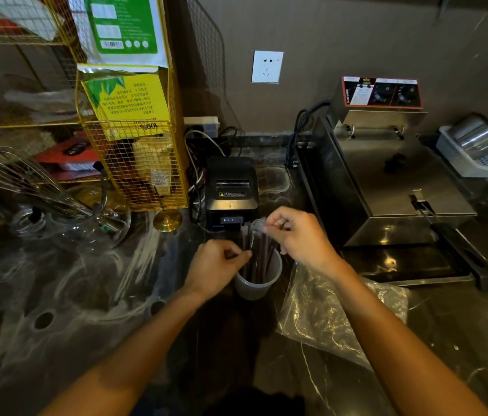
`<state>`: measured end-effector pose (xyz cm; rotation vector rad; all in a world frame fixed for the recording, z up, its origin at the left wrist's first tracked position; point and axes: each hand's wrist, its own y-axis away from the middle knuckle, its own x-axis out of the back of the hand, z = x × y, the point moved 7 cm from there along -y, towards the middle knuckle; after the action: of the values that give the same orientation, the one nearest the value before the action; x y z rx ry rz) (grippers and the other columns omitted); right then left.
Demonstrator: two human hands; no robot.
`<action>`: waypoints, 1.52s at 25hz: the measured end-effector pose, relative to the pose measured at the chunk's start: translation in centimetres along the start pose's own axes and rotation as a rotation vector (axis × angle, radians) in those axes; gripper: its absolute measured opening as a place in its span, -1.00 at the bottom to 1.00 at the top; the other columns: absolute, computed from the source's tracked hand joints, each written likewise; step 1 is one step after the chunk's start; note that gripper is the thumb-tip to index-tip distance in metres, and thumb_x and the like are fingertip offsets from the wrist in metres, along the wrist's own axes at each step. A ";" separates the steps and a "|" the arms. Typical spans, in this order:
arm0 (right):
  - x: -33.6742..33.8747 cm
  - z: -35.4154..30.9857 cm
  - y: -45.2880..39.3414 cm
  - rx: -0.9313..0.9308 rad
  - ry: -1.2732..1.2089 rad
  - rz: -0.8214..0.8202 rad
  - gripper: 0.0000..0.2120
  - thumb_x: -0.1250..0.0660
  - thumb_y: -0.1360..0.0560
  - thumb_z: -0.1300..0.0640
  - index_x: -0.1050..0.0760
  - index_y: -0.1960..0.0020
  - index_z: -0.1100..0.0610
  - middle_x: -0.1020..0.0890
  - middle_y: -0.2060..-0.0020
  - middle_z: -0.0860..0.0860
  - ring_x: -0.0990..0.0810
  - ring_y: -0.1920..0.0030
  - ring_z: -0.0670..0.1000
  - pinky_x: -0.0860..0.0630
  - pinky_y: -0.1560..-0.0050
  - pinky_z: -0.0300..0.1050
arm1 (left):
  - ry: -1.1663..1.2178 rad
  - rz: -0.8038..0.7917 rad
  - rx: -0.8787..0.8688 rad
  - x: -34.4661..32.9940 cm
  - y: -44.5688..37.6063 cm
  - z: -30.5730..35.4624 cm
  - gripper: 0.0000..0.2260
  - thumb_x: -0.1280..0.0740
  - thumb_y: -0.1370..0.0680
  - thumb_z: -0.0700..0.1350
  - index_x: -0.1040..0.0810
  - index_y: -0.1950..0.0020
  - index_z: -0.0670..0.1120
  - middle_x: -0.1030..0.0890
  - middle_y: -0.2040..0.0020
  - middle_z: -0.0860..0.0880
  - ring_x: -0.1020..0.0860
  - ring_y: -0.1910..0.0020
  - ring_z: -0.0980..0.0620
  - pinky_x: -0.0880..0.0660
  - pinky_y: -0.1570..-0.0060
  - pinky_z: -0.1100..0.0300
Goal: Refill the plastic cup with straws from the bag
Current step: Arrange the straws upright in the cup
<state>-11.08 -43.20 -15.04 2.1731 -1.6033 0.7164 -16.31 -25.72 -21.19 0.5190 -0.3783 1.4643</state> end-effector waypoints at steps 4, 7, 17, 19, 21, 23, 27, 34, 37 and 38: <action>-0.2 1.9 0.8 -0.047 0.057 0.059 -0.85 -0.47 -0.57 0.16 -0.57 -0.11 0.04 -0.57 0.31 -0.05 -0.63 0.29 -0.15 -0.53 0.28 -0.26 | 0.033 0.072 0.049 1.1 -0.6 -0.6 -0.85 -0.48 -0.53 0.03 -0.64 -0.06 0.04 -0.70 0.17 0.05 -0.68 0.18 0.19 -0.67 0.08 0.14; 0.8 2.9 1.2 -0.081 0.090 0.214 -0.73 -0.48 -0.56 0.14 -0.53 -0.22 0.08 -0.55 0.29 -0.05 -0.63 0.24 -0.08 -0.53 0.15 -0.36 | 0.023 0.019 0.015 0.6 -1.3 0.1 -0.74 -0.47 -0.53 0.02 -0.61 -0.21 0.06 -0.69 0.16 0.05 -0.69 0.17 0.21 -0.66 0.07 0.17; -2.1 5.2 1.2 -0.156 0.098 -0.008 -0.76 -0.40 -0.62 0.05 -0.60 0.19 0.11 -0.66 0.24 0.12 -0.66 0.20 0.12 -0.62 0.14 0.18 | -0.021 -0.054 -0.044 -0.5 -2.5 0.7 -0.88 -0.37 -0.62 -0.06 -0.67 0.02 -0.06 -0.70 0.13 -0.03 -0.69 0.13 0.08 -0.67 0.01 0.01; -1.9 4.9 1.0 -0.169 0.084 -0.044 -0.78 -0.39 -0.62 0.03 -0.61 0.17 0.08 -0.67 0.23 0.12 -0.67 0.26 0.10 -0.63 0.26 0.11 | -0.011 -0.077 -0.046 -0.2 -2.7 0.4 -0.86 -0.36 -0.63 -0.08 -0.68 0.03 -0.08 -0.71 0.12 -0.05 -0.69 0.13 0.07 -0.66 -0.02 0.00; -1.7 4.8 0.9 -0.177 0.116 -0.078 -0.81 -0.39 -0.62 0.04 -0.61 0.13 0.09 -0.67 0.23 0.11 -0.68 0.28 0.11 -0.63 0.33 0.06 | -0.027 -0.103 -0.030 -0.1 -3.0 0.1 -0.90 -0.37 -0.62 -0.10 -0.68 0.00 -0.05 -0.71 0.09 0.00 -0.68 0.09 0.15 -0.65 -0.04 0.09; -2.0 4.9 1.0 -0.196 0.119 -0.122 -0.93 -0.38 -0.63 0.11 -0.61 0.04 0.04 -0.67 0.23 0.02 -0.71 0.20 0.11 -0.66 0.21 0.10 | -0.042 -0.147 0.003 -0.3 -3.0 -0.2 -0.86 -0.40 -0.59 -0.14 -0.66 -0.13 0.01 -0.70 0.03 0.04 -0.66 0.02 0.18 -0.62 -0.06 0.17; -1.9 6.0 1.5 -0.257 0.080 -0.107 -0.62 -0.41 -0.60 0.20 -0.49 -0.40 0.05 -0.65 0.13 -0.07 -0.69 0.06 -0.06 -0.60 0.04 -0.20 | -0.020 -0.132 0.012 -0.5 -2.5 -0.3 -0.79 -0.42 -0.58 -0.16 -0.63 -0.20 0.02 -0.68 0.03 0.06 -0.65 0.03 0.19 -0.56 0.02 0.29; -1.2 7.0 2.6 -0.337 0.089 -0.055 -0.88 -0.42 -0.58 0.13 -0.51 -0.07 0.01 -0.64 0.09 -0.02 -0.64 0.09 0.00 -0.55 0.14 -0.13 | -0.018 -0.048 -0.018 -0.2 -2.4 -0.7 -0.90 -0.36 -0.63 -0.11 -0.68 -0.03 -0.01 -0.70 0.07 0.06 -0.67 0.06 0.21 -0.58 0.04 0.30; -1.4 7.1 3.3 -0.361 0.095 -0.147 -0.85 -0.45 -0.55 0.15 -0.48 0.03 -0.01 -0.66 0.11 0.02 -0.65 0.19 -0.01 -0.56 0.25 -0.09 | -0.013 -0.019 -0.016 0.2 -2.5 -0.9 -0.88 -0.35 -0.63 -0.09 -0.69 0.01 0.00 -0.71 0.10 0.06 -0.68 0.10 0.22 -0.60 0.05 0.28; -1.6 7.1 3.4 -0.362 0.085 -0.179 -0.86 -0.46 -0.55 0.15 -0.50 0.02 0.00 -0.67 0.12 0.02 -0.65 0.23 -0.03 -0.55 0.30 -0.12 | -0.025 -0.021 -0.018 0.2 -2.6 -0.9 -0.87 -0.35 -0.64 -0.09 -0.69 0.04 0.02 -0.70 0.12 0.06 -0.67 0.14 0.24 -0.59 0.10 0.29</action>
<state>-13.36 -46.92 -21.80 1.9604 -1.3535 0.4207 -13.81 -25.11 -22.07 0.5257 -0.4044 1.4346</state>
